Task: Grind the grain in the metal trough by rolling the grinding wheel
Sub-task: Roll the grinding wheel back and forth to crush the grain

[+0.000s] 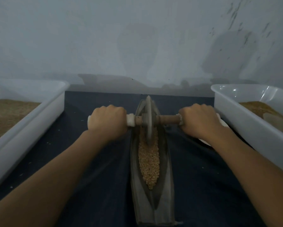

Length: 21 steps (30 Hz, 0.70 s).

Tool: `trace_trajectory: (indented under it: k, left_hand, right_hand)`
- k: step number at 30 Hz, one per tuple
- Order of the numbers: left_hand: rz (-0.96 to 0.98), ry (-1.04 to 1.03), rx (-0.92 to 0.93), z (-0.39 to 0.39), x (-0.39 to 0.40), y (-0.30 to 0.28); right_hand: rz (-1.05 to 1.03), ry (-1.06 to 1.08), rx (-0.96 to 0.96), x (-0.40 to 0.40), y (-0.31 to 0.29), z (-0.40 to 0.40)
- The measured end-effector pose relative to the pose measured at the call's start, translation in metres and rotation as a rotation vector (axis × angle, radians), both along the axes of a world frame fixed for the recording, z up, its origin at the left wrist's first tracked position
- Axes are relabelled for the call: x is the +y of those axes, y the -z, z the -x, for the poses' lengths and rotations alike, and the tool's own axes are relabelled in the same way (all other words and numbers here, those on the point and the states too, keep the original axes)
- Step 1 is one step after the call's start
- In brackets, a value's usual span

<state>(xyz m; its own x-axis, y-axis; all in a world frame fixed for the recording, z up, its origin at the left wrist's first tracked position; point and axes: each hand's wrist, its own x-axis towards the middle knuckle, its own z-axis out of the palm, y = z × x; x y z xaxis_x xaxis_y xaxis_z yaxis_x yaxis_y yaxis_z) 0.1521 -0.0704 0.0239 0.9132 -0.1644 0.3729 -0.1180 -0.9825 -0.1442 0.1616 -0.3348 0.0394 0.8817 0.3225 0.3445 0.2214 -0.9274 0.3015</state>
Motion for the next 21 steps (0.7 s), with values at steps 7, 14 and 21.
trace_trajectory:
  k: [7,14,21]
  left_hand:
    - [-0.071,-0.006,-0.040,0.047,0.001,0.001]
    - [-0.154,0.019,-0.064,0.073,0.001,0.001]
    - [-0.024,-0.015,-0.006,0.002,-0.002,-0.003]
  right_hand:
    - [0.039,-0.017,-0.013,-0.008,0.008,0.044]
    - [0.059,-0.005,-0.009,-0.018,0.021,0.078]
    - [0.004,0.037,0.019,0.003,-0.003,0.003]
